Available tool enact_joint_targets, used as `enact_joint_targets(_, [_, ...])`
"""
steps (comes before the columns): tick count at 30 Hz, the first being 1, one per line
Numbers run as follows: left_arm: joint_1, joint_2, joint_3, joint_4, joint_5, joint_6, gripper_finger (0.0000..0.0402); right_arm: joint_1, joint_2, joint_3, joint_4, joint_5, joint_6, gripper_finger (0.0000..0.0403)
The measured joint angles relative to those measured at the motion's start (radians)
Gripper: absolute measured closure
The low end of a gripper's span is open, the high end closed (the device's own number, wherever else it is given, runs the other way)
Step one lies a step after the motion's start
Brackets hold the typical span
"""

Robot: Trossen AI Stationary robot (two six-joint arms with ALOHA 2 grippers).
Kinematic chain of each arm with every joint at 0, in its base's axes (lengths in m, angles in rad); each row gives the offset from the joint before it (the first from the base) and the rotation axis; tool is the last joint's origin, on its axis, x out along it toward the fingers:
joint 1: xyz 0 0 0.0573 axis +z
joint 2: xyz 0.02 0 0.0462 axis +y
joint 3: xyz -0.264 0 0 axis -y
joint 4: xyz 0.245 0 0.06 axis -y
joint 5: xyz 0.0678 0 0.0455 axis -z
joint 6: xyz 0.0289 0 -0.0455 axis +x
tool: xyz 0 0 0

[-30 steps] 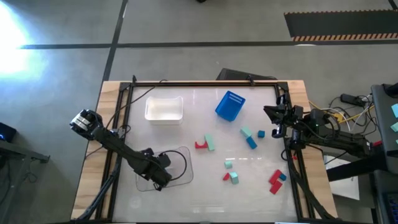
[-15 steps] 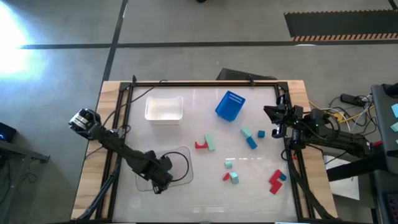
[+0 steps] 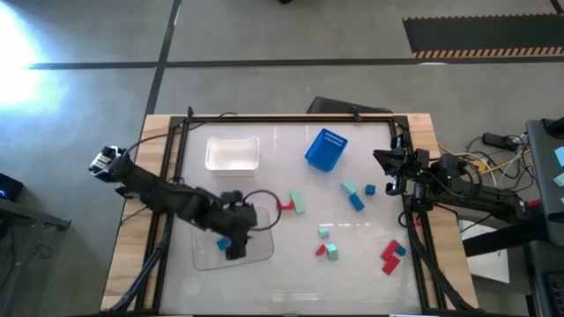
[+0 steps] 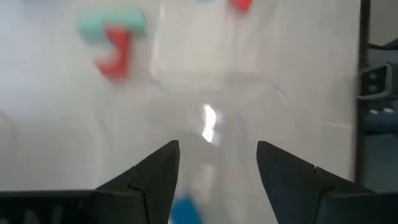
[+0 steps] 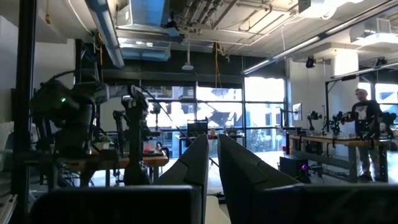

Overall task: Sort & place blocks by color
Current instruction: Put the light blue block into the blue bin

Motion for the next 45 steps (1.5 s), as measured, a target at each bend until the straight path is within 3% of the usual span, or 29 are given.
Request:
enact_joint_targets(10, [0.207, -0.109, -0.134, 0.265, -0.039, 0.552, 0.0203, 0.000, 0.142, 0.000, 0.125, -0.012, -0.019, 0.0376])
enact_joint_targets(16, [0.310, -0.176, -0.265, 0.493, -0.054, 0.765, 0.0203, 0.001, 0.245, 0.038, 0.134, -0.020, -0.025, 0.0376])
enact_joint_targets(22, [0.383, -0.253, -0.393, 0.822, -0.171, 0.928, 0.0203, 0.018, 0.347, 0.086, 0.084, -0.073, -0.005, 0.0376])
enact_joint_targets(28, [0.402, -0.320, -0.480, 1.042, -0.268, 0.996, 0.0203, 0.049, 0.442, 0.189, -0.124, -0.053, 0.091, 0.0376])
enact_joint_targets(35, [0.403, -0.387, -0.553, 1.047, -0.374, 0.960, 0.0203, 0.116, 0.578, 0.345, -0.377, -0.021, 0.170, 0.0376])
enact_joint_targets(45, [0.402, -0.473, -0.625, 1.058, -0.376, 0.934, 0.0203, 0.190, 0.770, 0.601, -0.891, 0.105, 0.346, 0.0376])
